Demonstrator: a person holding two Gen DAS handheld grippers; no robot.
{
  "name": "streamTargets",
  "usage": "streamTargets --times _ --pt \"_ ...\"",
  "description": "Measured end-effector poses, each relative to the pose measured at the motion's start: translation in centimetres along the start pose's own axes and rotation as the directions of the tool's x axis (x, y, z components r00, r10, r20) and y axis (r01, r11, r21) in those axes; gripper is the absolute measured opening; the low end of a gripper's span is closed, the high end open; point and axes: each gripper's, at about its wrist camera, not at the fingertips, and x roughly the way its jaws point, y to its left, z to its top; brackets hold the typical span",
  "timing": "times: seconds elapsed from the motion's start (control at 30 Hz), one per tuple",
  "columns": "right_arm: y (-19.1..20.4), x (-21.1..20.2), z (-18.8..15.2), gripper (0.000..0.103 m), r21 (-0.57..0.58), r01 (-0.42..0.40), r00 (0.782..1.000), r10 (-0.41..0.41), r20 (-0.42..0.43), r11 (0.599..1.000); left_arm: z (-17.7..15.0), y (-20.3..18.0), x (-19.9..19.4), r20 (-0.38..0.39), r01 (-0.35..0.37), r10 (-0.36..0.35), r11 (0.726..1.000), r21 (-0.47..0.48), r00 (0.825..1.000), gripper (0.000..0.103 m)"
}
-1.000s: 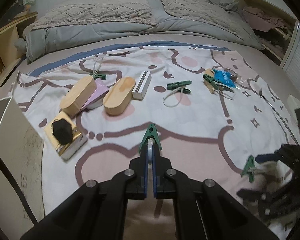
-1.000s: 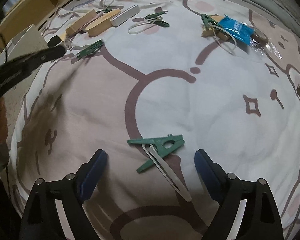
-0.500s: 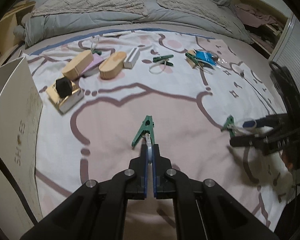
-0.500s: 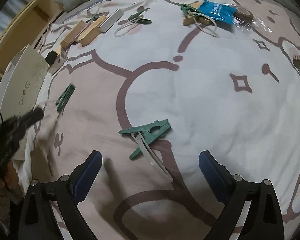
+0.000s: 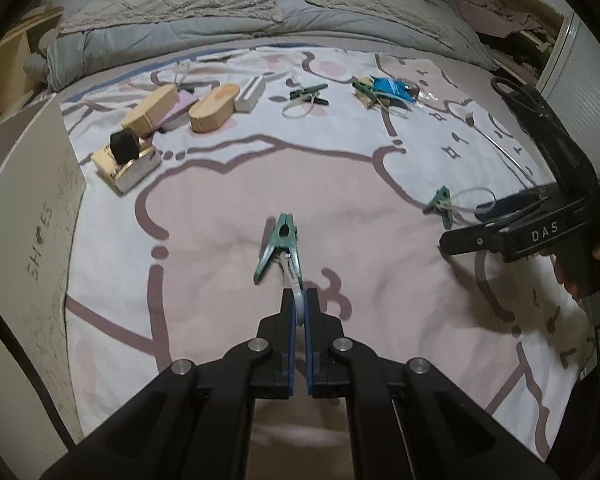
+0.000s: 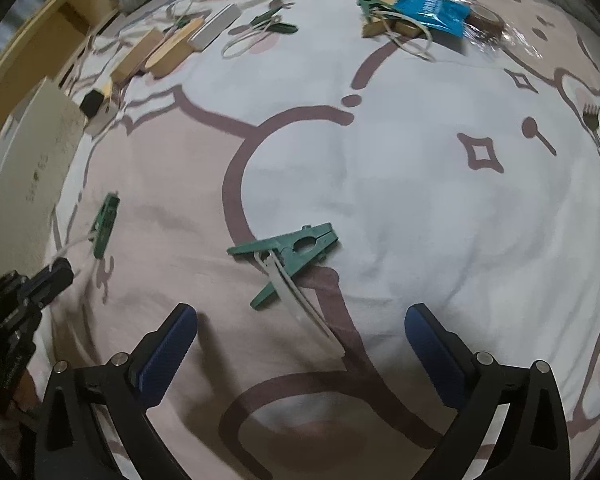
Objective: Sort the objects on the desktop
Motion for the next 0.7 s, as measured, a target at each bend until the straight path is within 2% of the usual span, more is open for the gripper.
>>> streamTargets --times 0.13,0.27,0.33,0.37,0.4,0.6,0.7 --pt "0.9 0.4 -0.8 0.103 -0.114 0.044 0.999 -0.044 0.0 0.992 -0.6 0.2 0.2 -0.017 0.01 -0.01 1.0 -0.008 1.0 0.004" --pt "1.4 0.5 -1.4 0.103 -0.177 0.071 0.997 -0.069 0.02 0.982 -1.0 0.5 0.4 -0.049 0.037 -0.038 0.999 -0.025 0.998 0.006" --pt "1.3 0.4 -1.6 0.103 -0.181 0.068 0.998 -0.064 0.028 0.981 -1.1 0.5 0.3 -0.058 0.039 -0.041 0.999 -0.027 0.998 0.024" --pt "1.2 0.4 -1.6 0.103 -0.184 0.067 0.998 -0.063 0.03 0.981 -1.2 0.5 0.2 -0.059 0.038 -0.04 0.999 -0.027 0.997 0.039" --pt "1.2 0.4 -1.7 0.103 -0.191 0.07 0.997 -0.065 0.033 0.979 -1.3 0.6 0.0 -0.055 0.037 -0.038 0.999 -0.026 0.998 0.05" --pt "1.5 0.3 -2.2 0.103 -0.216 0.099 0.994 -0.088 0.059 0.971 -0.1 0.8 -0.8 -0.009 0.015 -0.015 1.0 -0.014 1.0 0.06" --pt "1.4 0.2 -2.4 0.103 -0.22 0.104 0.993 -0.09 0.07 0.97 1.1 1.2 -0.7 0.013 0.007 -0.007 1.0 -0.02 1.0 0.061"
